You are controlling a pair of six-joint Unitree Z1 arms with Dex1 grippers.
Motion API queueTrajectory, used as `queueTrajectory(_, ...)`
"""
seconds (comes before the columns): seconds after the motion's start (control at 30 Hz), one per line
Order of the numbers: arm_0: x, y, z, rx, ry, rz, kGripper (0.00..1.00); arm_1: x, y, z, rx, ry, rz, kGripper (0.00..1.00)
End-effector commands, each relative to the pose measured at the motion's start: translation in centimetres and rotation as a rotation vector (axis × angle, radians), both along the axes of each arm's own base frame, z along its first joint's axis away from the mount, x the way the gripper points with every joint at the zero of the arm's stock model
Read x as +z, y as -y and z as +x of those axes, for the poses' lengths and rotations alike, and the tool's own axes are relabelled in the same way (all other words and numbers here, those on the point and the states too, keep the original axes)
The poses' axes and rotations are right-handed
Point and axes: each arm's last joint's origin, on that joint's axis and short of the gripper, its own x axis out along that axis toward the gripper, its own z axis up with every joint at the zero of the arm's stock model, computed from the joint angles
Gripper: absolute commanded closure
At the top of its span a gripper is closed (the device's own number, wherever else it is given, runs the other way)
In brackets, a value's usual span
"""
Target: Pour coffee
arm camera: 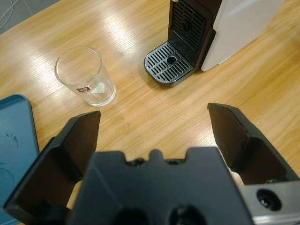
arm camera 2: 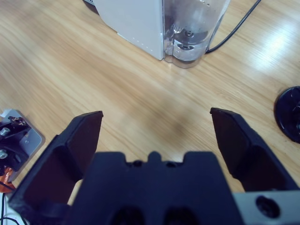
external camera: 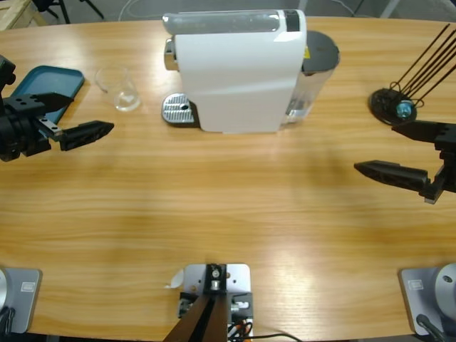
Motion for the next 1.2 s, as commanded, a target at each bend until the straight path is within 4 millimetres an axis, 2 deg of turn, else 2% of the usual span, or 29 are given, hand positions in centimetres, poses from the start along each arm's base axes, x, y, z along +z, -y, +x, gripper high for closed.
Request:
queueTrajectory(0.03, -1.4, 0.3, 0.1, 0.000, -0.032, 0.026, 0.002, -1.0, 0.0, 0.0, -0.015, -0.029, -0.021, 0.000)
queueTrajectory(0.13, -1.4, 0.8, 0.4, 0.009, -0.036, 0.008, 0.013, -0.5, 0.3, -0.4, -0.009, 0.001, -0.010, 0.000)
queueTrajectory(0.23, 0.1, 1.0, 0.5, 0.005, -0.015, -0.046, 0.029, 0.3, 0.6, -0.7, -0.006, 0.037, 0.008, 0.000)
queueTrajectory(0.3, 2.2, 1.2, 0.6, 0.028, -0.046, -0.073, 0.079, 0.7, 0.7, -0.9, -0.006, 0.044, 0.013, 0.000)
queueTrajectory(0.37, 5.3, 1.0, 0.9, 0.092, -0.089, -0.104, 0.079, 1.3, 0.7, -0.9, -0.007, 0.059, 0.023, 0.000)
queueTrajectory(0.43, 8.7, 0.1, 0.6, 0.069, -0.133, -0.119, 0.078, 1.9, 0.8, -1.0, -0.016, 0.066, 0.021, 0.000)
queueTrajectory(0.5, 10.6, -0.3, 1.1, -0.018, -0.222, -0.251, 0.078, 2.4, 0.9, -1.0, -0.028, 0.058, 0.003, 0.001)
queueTrajectory(0.53, 10.9, -0.2, 1.6, -0.026, -0.265, -0.317, 0.072, 2.6, 1.0, -1.0, -0.030, 0.051, -0.005, 0.005)
queueTrajectory(0.67, 10.2, 0.1, 5.3, -0.054, -0.539, -0.570, 0.055, 2.7, 0.6, -0.5, -0.033, 0.030, -0.035, 0.008)
queueTrajectory(0.8, 8.9, -0.3, 8.7, -0.032, -0.780, -0.741, 0.069, 2.6, 0.1, 0.6, -0.072, -0.001, -0.083, 0.021)
queueTrajectory(1.03, 7.7, 0.3, 12.1, 0.005, -0.940, -0.878, 0.075, 1.4, -0.3, 1.5, -0.115, -0.023, -0.115, 0.018)
queueTrajectory(1.2, 5.7, 1.2, 14.3, 0.034, -0.994, -0.916, 0.110, 1.1, -0.4, 1.9, -0.137, -0.031, -0.136, 0.018)
